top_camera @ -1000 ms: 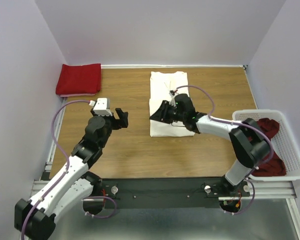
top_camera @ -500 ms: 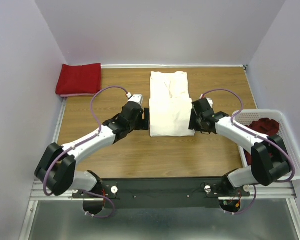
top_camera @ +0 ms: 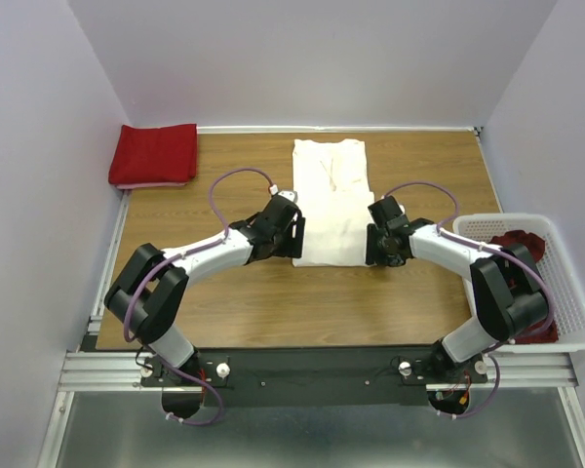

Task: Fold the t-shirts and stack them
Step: Fold the tshirt

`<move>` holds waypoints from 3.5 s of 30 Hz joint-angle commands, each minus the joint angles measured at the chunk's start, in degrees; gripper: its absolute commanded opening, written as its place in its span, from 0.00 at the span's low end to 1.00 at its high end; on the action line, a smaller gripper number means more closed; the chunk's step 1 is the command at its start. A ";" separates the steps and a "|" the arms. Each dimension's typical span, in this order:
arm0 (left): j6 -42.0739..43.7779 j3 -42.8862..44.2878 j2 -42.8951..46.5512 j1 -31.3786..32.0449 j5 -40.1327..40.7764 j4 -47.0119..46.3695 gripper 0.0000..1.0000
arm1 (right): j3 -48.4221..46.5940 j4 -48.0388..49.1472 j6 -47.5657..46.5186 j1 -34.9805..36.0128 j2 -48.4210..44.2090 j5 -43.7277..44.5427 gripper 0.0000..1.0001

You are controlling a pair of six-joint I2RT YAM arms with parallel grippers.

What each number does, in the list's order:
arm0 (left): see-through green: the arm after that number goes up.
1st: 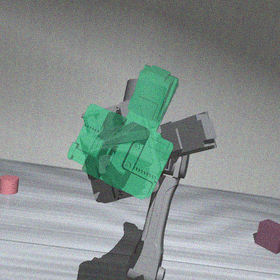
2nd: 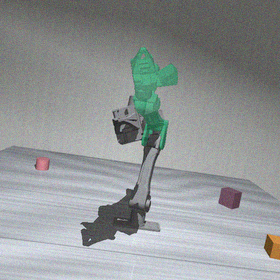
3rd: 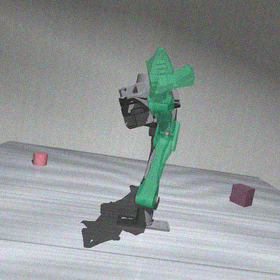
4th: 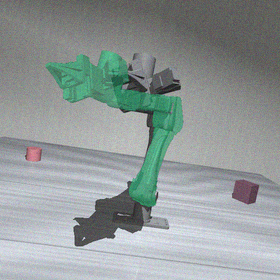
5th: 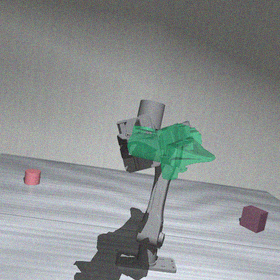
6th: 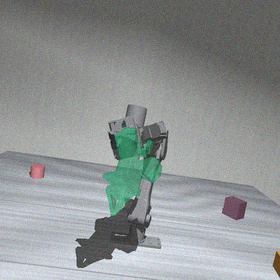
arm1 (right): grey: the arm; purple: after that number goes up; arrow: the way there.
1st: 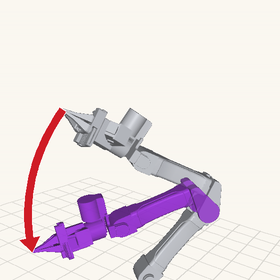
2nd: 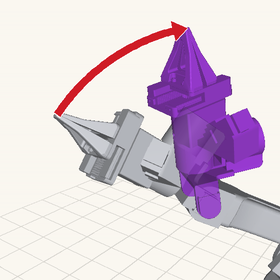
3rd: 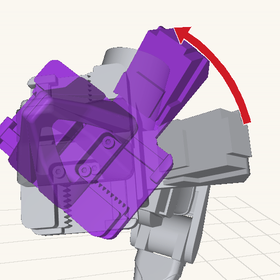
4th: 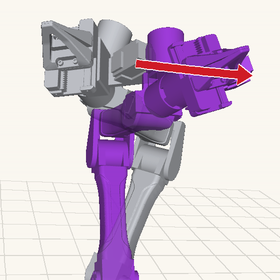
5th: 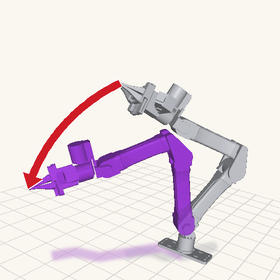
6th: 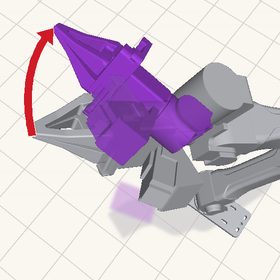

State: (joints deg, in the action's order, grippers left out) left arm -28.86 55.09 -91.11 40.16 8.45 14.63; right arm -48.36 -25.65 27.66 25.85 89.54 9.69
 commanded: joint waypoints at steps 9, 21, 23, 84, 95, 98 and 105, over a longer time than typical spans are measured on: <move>0.12 2.21 -2.49 0.79 -1.86 2.59 0.75 | 4.59 2.45 -0.85 -1.76 5.47 -3.54 0.41; -0.05 6.16 -6.80 1.94 -2.56 5.93 0.75 | 5.73 3.32 -2.26 -1.85 3.72 -6.00 0.01; -0.14 7.31 -8.20 2.46 -2.47 6.90 0.74 | 5.99 3.59 -2.17 -1.85 3.37 -6.09 0.01; -6.13 -6.31 27.92 4.23 -9.50 19.83 0.00 | -27.22 -34.65 -0.23 15.47 -9.04 5.09 0.01; 0.12 -0.34 24.58 -6.76 -13.63 13.58 0.00 | -44.97 -32.97 -9.38 8.78 5.11 -0.82 0.01; 2.05 0.89 23.00 -8.95 -15.21 12.44 0.00 | -49.80 -32.97 -11.13 7.91 7.66 -1.61 0.01; 5.22 3.70 17.29 -15.02 -20.22 9.01 0.00 | -58.16 -32.80 -14.03 5.27 15.92 -3.89 0.01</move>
State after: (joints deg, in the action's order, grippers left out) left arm -27.18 57.14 -71.48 27.14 -8.36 25.21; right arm -103.02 -58.35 17.12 32.84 101.82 6.85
